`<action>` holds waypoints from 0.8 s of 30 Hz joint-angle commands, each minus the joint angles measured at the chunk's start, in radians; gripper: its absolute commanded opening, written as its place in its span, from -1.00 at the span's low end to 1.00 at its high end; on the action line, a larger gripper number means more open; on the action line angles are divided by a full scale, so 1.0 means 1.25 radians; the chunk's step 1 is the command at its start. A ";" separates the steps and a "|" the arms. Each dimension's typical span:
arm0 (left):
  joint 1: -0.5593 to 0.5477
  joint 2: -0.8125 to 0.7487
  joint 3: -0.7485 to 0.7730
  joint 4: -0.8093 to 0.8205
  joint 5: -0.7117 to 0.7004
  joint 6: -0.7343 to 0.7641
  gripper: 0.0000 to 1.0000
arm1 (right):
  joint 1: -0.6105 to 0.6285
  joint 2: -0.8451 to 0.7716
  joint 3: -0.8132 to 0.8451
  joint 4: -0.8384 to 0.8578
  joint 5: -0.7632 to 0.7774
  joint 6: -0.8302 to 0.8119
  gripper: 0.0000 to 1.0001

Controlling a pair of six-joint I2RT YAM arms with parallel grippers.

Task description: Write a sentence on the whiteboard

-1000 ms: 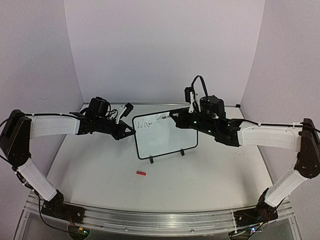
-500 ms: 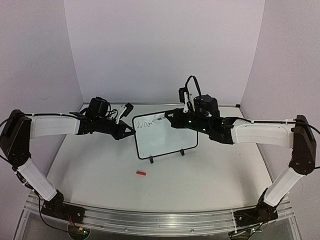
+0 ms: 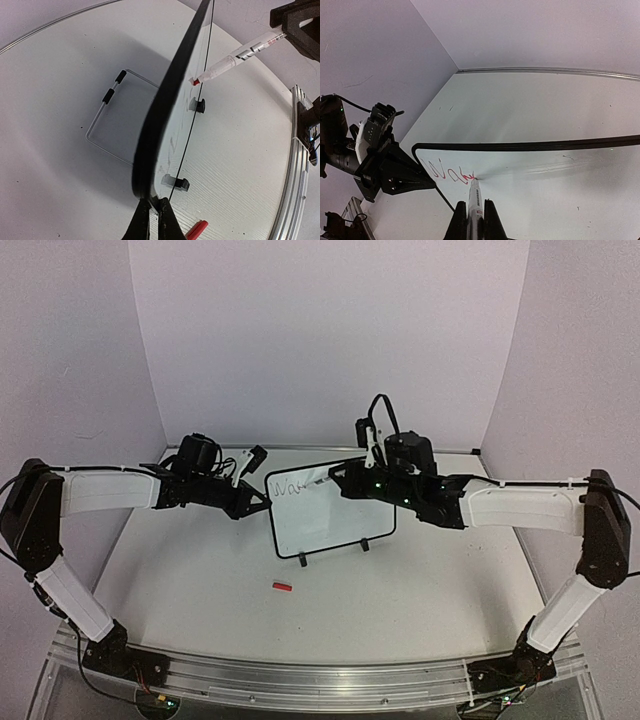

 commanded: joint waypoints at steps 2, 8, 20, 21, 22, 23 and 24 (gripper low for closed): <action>0.000 0.023 0.017 -0.038 -0.063 0.047 -1.00 | 0.000 0.019 0.017 -0.001 0.023 0.004 -1.00; 0.000 0.020 0.016 -0.038 -0.064 0.049 -1.00 | 0.000 0.021 0.022 -0.011 0.026 0.000 -1.00; 0.000 0.018 0.015 -0.038 -0.065 0.047 -1.00 | 0.000 -0.017 0.017 0.029 0.038 0.002 -1.00; 0.000 0.017 0.015 -0.038 -0.064 0.047 -1.00 | 0.000 -0.020 0.016 0.031 0.042 0.001 -1.00; 0.000 0.018 0.015 -0.039 -0.064 0.047 -1.00 | 0.000 -0.023 0.014 0.033 0.044 0.001 -1.00; 0.000 0.017 0.015 -0.038 -0.064 0.047 -1.00 | 0.000 -0.026 0.012 0.034 0.046 0.001 -1.00; 0.000 0.016 0.015 -0.038 -0.064 0.047 -1.00 | 0.000 -0.028 0.009 0.036 0.047 0.002 -1.00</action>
